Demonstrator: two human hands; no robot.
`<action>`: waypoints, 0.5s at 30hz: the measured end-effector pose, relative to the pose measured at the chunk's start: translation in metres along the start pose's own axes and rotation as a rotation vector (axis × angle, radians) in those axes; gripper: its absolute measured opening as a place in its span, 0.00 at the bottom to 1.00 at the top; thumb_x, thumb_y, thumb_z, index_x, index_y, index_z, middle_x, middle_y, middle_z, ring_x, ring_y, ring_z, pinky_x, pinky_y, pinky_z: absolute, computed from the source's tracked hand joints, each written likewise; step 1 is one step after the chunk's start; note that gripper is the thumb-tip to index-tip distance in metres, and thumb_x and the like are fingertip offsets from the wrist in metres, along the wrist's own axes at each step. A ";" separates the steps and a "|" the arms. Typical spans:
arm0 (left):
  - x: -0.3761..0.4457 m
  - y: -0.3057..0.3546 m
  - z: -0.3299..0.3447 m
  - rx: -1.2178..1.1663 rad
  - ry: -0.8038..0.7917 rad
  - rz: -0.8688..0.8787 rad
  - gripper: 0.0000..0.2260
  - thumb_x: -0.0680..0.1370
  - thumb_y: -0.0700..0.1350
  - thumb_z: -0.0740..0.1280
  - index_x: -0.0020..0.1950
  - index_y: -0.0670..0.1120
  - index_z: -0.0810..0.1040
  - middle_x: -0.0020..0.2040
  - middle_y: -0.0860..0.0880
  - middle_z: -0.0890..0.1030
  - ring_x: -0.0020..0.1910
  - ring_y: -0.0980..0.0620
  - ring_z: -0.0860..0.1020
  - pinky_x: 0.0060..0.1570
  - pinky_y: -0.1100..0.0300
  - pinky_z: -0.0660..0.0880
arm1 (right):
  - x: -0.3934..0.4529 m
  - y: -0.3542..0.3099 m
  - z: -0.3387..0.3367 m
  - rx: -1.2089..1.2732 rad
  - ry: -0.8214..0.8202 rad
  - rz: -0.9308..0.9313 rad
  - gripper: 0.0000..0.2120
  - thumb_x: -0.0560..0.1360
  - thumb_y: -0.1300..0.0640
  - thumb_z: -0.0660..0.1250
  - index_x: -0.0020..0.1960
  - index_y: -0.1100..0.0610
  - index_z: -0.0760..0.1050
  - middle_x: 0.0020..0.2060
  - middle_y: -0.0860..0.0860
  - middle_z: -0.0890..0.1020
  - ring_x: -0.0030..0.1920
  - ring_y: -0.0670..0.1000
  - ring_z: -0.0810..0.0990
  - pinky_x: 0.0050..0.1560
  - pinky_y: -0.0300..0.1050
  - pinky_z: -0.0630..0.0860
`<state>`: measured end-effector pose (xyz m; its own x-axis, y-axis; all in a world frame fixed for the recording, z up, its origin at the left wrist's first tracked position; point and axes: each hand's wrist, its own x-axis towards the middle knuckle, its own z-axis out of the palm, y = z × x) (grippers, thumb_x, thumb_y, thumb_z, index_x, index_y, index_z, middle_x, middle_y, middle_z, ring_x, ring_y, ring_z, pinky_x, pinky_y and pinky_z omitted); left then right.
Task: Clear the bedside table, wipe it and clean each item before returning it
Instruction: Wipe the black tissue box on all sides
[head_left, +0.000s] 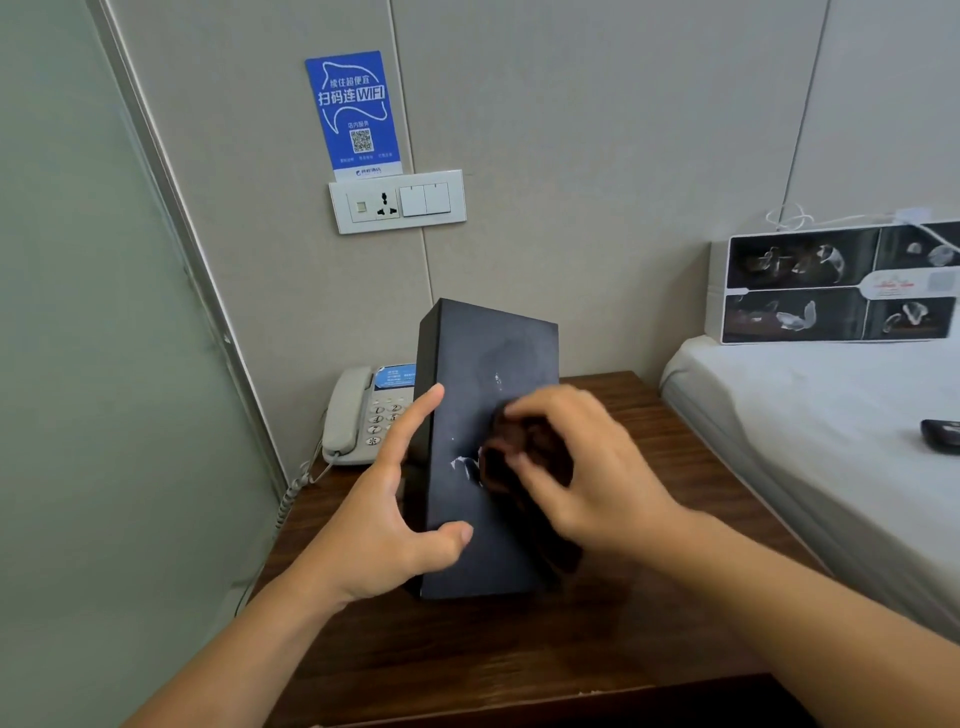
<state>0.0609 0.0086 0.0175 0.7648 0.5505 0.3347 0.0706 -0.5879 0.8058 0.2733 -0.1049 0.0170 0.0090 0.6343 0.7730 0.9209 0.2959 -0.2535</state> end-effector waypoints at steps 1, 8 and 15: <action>0.000 0.001 0.000 0.008 -0.006 -0.010 0.51 0.70 0.37 0.79 0.78 0.74 0.54 0.76 0.69 0.65 0.77 0.59 0.67 0.75 0.48 0.68 | 0.011 0.005 -0.003 -0.006 0.094 0.040 0.17 0.75 0.56 0.75 0.62 0.56 0.78 0.57 0.47 0.80 0.57 0.51 0.78 0.62 0.46 0.74; -0.002 0.007 0.003 0.025 -0.014 -0.026 0.52 0.69 0.40 0.79 0.77 0.76 0.54 0.79 0.62 0.64 0.78 0.49 0.67 0.75 0.39 0.67 | 0.036 -0.002 -0.002 -0.068 0.269 0.042 0.11 0.76 0.58 0.74 0.57 0.60 0.82 0.55 0.53 0.82 0.57 0.52 0.77 0.61 0.47 0.74; 0.000 0.003 0.000 -0.009 -0.039 -0.005 0.54 0.70 0.30 0.78 0.77 0.75 0.56 0.64 0.68 0.77 0.65 0.54 0.80 0.61 0.61 0.78 | -0.017 -0.019 0.011 -0.068 -0.098 -0.169 0.13 0.75 0.51 0.73 0.56 0.56 0.81 0.55 0.50 0.80 0.51 0.52 0.76 0.49 0.48 0.77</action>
<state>0.0613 0.0070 0.0201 0.7891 0.5298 0.3110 0.0692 -0.5797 0.8119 0.2514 -0.1131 0.0027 -0.1827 0.6474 0.7399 0.9304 0.3570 -0.0827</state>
